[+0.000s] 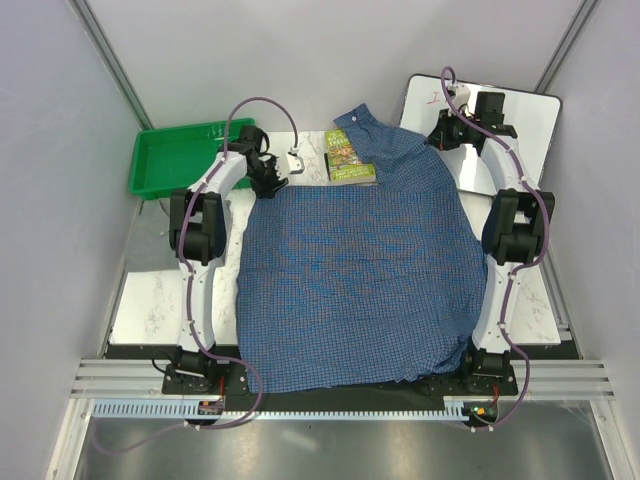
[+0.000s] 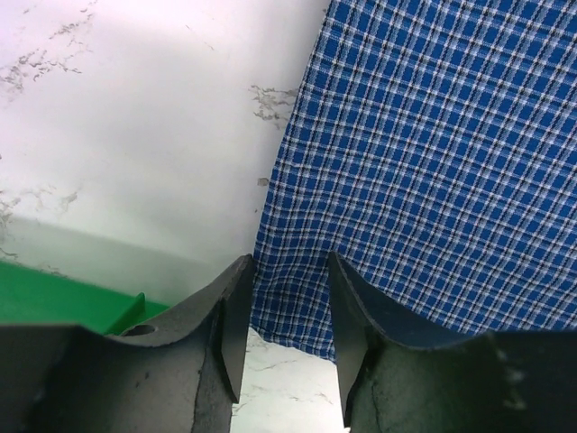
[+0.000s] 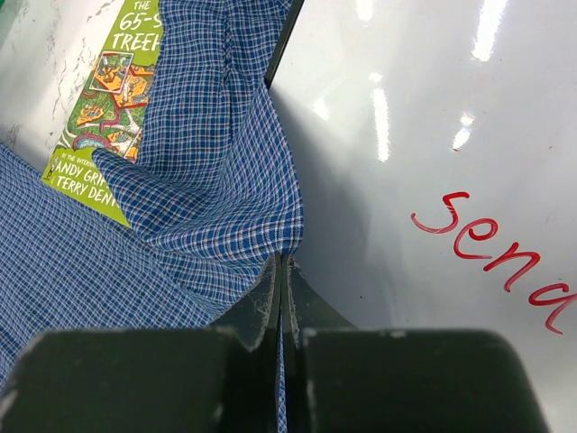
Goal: Fold and stack the long sleeve shirts
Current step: Fold the shirt
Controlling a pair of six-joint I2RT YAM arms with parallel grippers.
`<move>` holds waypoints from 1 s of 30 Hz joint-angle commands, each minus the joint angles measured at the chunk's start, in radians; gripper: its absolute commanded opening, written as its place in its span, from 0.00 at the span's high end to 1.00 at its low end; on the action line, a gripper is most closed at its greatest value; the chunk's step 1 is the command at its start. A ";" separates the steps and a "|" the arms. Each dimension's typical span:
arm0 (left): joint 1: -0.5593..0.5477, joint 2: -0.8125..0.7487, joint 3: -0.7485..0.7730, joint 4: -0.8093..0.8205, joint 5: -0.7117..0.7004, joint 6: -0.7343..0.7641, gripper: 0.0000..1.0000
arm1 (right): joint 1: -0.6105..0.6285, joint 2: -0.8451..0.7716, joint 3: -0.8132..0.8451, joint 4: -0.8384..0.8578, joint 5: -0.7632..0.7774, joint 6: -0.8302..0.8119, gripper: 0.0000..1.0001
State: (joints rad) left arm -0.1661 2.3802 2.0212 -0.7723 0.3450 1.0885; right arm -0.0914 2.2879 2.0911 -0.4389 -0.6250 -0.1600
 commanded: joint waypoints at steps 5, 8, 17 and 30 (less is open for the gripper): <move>-0.010 0.007 0.016 -0.025 0.008 0.053 0.71 | 0.001 -0.100 -0.009 0.035 -0.031 0.007 1.00; -0.012 -0.007 0.045 -0.024 0.012 0.030 0.81 | -0.001 -0.111 -0.011 0.035 -0.031 0.014 1.00; -0.012 -0.087 0.044 -0.018 0.014 -0.012 0.98 | -0.021 -0.169 -0.042 0.040 -0.042 0.033 1.00; -0.012 -0.335 -0.196 0.022 0.061 -0.044 0.98 | -0.079 -0.402 -0.259 -0.017 -0.096 0.010 1.00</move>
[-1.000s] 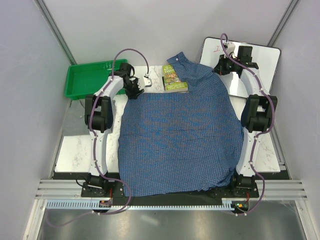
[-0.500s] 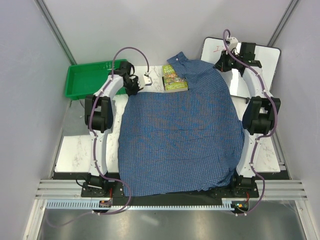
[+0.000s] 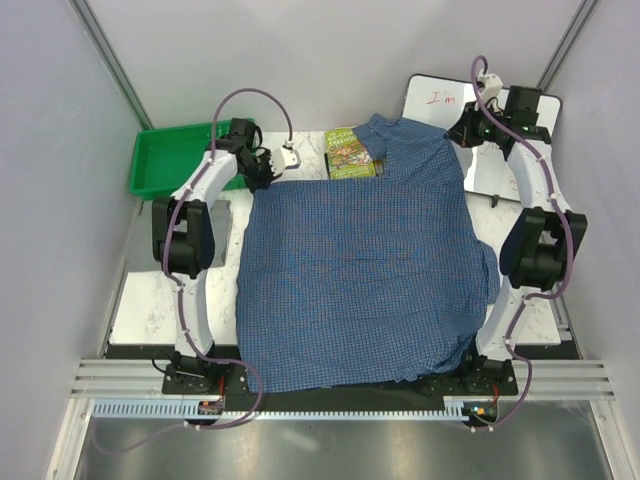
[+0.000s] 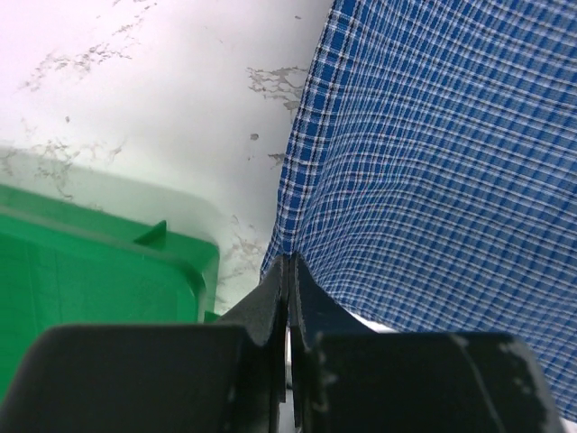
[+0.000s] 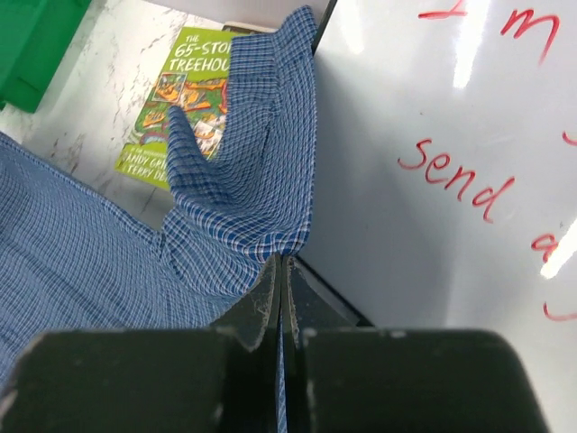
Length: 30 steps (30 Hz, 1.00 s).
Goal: Fold and stack the long sleeve shirts
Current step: Fold the shirt
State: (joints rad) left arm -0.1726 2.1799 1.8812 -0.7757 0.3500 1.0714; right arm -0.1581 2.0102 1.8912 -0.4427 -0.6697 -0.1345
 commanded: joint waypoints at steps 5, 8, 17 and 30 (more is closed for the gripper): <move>-0.011 -0.259 -0.221 0.026 0.076 0.004 0.98 | -0.029 -0.249 -0.150 -0.079 -0.048 -0.092 1.00; -0.011 -0.350 -0.321 0.024 0.086 0.015 0.98 | -0.050 -0.319 -0.193 -0.139 -0.051 -0.117 1.00; -0.027 -0.615 -0.591 -0.011 0.116 0.059 0.98 | -0.077 -0.528 -0.397 -0.309 -0.010 -0.273 1.00; -0.114 -0.698 -0.853 -0.043 0.086 0.052 0.98 | -0.136 -0.633 -0.612 -0.470 0.093 -0.487 1.00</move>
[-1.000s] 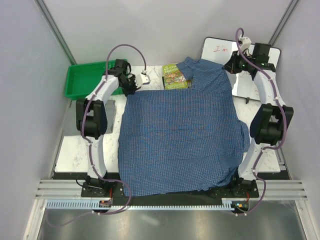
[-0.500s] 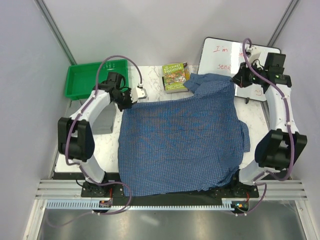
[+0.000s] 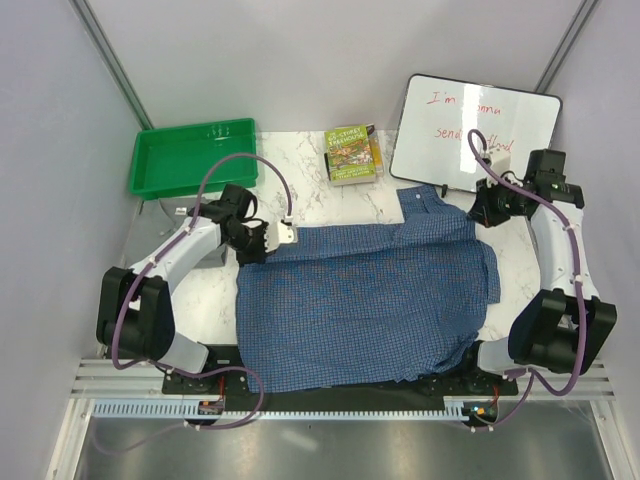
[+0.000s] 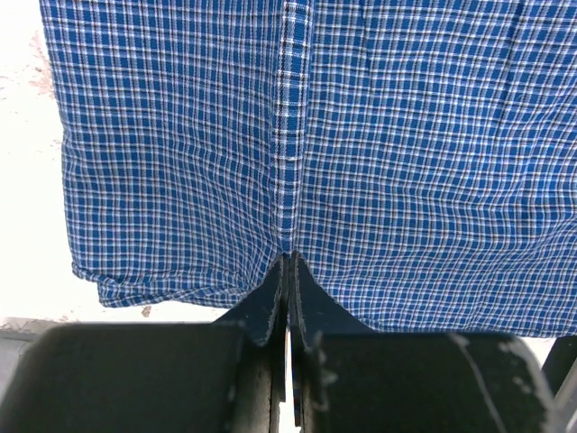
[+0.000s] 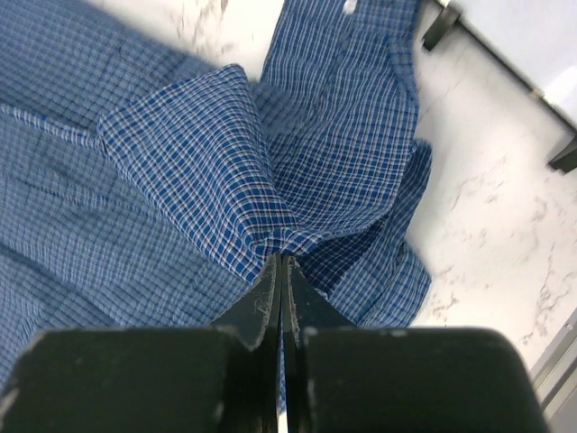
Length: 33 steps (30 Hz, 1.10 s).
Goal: Fold and stack the long sleeve shirts
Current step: Fold the shirt
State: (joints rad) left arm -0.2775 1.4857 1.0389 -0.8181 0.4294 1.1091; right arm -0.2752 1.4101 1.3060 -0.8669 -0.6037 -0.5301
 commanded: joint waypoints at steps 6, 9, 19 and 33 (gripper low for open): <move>-0.012 -0.008 0.033 -0.035 0.009 -0.029 0.98 | -0.030 -0.026 0.027 -0.124 0.022 -0.125 1.00; -0.025 -0.025 0.043 -0.073 0.022 -0.026 0.98 | -0.032 -0.025 0.015 -0.168 0.045 -0.183 1.00; -0.042 -0.022 -0.034 -0.115 -0.012 0.011 0.70 | -0.035 -0.022 -0.123 -0.234 0.102 -0.329 1.00; -0.035 0.087 0.023 -0.108 0.054 -0.008 0.46 | -0.016 0.066 -0.191 -0.310 0.133 -0.393 1.00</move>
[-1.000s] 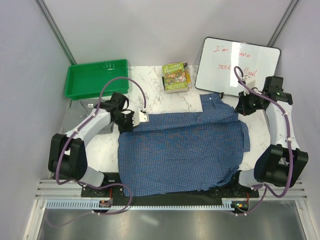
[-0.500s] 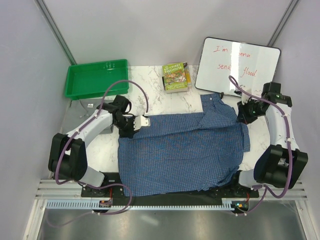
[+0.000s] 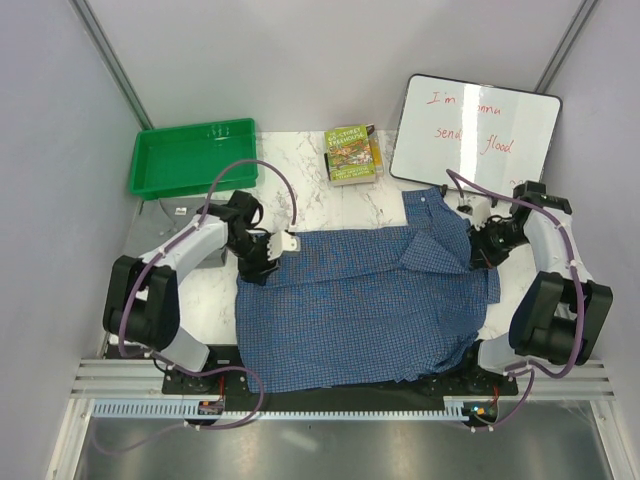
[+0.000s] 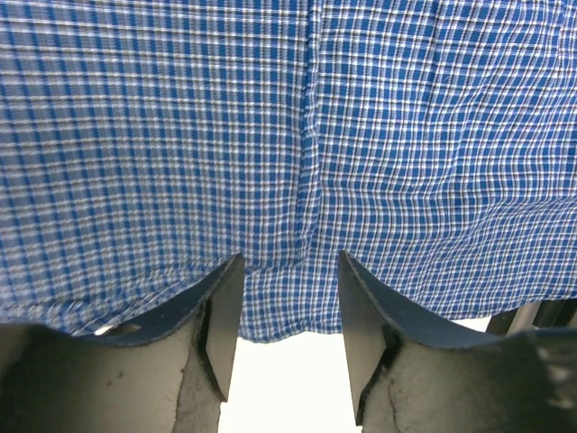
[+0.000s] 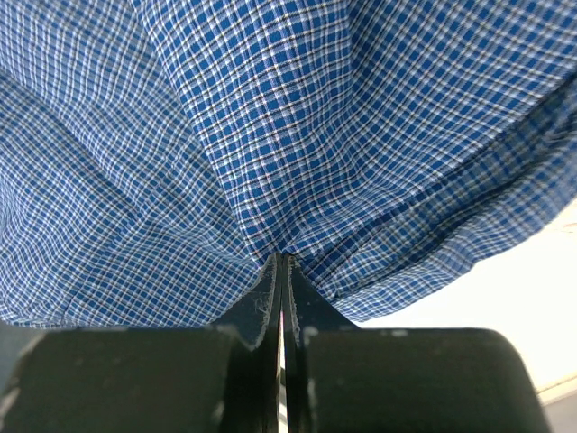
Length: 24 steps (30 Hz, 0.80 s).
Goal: Fold and stack the long sleeve shirts
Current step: Fold the shirt
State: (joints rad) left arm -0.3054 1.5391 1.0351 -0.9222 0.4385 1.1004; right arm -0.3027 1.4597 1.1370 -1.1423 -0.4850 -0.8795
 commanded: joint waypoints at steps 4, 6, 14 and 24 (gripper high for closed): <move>-0.014 0.064 0.011 0.014 0.037 0.001 0.45 | 0.019 0.042 -0.017 -0.030 0.010 -0.029 1.00; -0.021 0.073 0.003 0.039 0.022 -0.001 0.44 | 0.027 0.054 -0.016 -0.028 0.011 -0.024 1.00; -0.029 0.087 -0.032 0.054 -0.029 0.050 0.48 | 0.050 0.087 -0.008 -0.022 0.025 -0.003 1.00; -0.041 0.108 -0.050 0.049 -0.076 0.085 0.68 | 0.060 0.099 0.015 -0.040 0.042 -0.007 1.00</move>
State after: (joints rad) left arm -0.3439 1.6352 0.9737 -0.8825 0.3874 1.1446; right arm -0.2493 1.5505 1.1198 -1.1599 -0.4427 -0.8787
